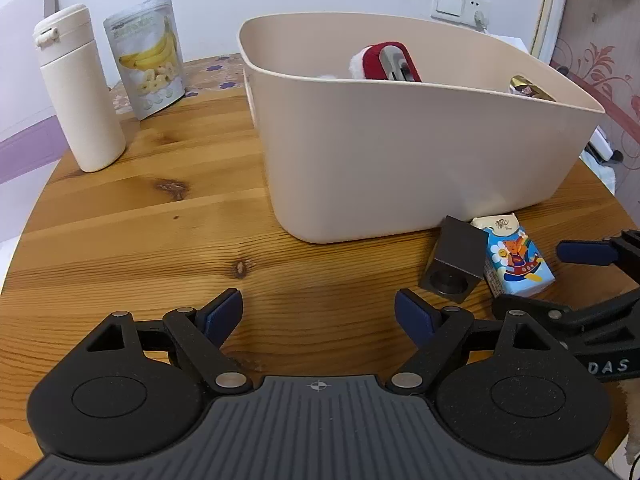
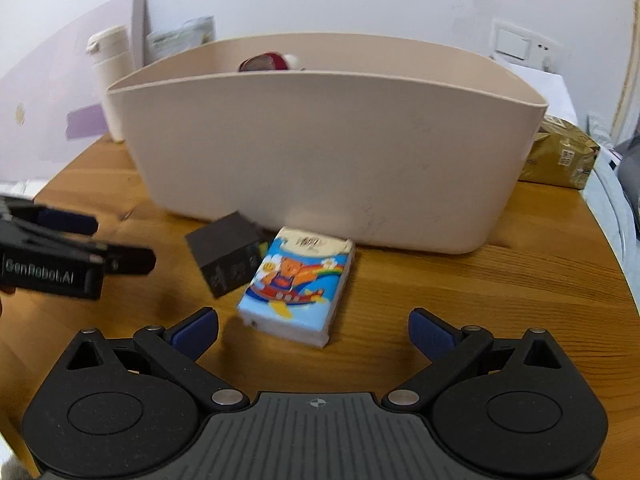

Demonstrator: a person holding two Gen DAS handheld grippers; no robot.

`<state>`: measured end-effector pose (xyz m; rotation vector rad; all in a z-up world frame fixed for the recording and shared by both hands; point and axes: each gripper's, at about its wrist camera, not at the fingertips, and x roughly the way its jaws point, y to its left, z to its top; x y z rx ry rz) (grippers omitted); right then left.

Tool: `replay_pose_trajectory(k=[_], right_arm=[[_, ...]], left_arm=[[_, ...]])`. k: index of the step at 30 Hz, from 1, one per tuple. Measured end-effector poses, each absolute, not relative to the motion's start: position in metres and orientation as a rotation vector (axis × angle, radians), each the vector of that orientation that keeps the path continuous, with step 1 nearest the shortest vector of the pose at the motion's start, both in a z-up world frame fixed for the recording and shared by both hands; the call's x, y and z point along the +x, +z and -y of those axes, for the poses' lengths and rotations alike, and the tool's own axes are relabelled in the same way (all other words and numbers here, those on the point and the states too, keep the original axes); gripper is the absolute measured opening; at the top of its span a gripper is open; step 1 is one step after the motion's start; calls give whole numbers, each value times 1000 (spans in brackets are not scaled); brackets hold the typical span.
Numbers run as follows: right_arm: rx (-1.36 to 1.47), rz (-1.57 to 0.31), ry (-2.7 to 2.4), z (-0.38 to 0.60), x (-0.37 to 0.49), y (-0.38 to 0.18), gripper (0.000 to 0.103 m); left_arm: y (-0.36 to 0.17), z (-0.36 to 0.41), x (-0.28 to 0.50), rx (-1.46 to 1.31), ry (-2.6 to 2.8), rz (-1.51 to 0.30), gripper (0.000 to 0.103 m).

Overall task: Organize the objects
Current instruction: 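Move both tools back toward the black cube and cartoon tissue pack, then grasp the black cube with left tool while right tool grasps cartoon tissue pack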

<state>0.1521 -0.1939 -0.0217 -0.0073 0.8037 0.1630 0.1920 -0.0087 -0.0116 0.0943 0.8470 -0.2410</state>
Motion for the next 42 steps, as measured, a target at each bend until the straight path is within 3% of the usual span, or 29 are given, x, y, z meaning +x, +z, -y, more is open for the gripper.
replay_pose_trajectory(k=[8, 15, 30, 39, 42], right_arm=[[-3, -804, 120, 201, 156, -23, 85], [6, -797, 85, 214, 156, -22, 66], [51, -788, 40, 246, 142, -21, 65], [-27, -771, 55, 240, 141, -26, 75], [-29, -766, 56, 240, 142, -26, 78]], left_arm=[[-15, 18, 194, 87, -270, -852, 85], [-20, 33, 187, 106, -332, -859, 85], [-23, 66, 183, 159, -384, -851, 85], [-27, 82, 193, 176, -372, -819, 85], [-28, 83, 196, 172, -359, -797, 79]])
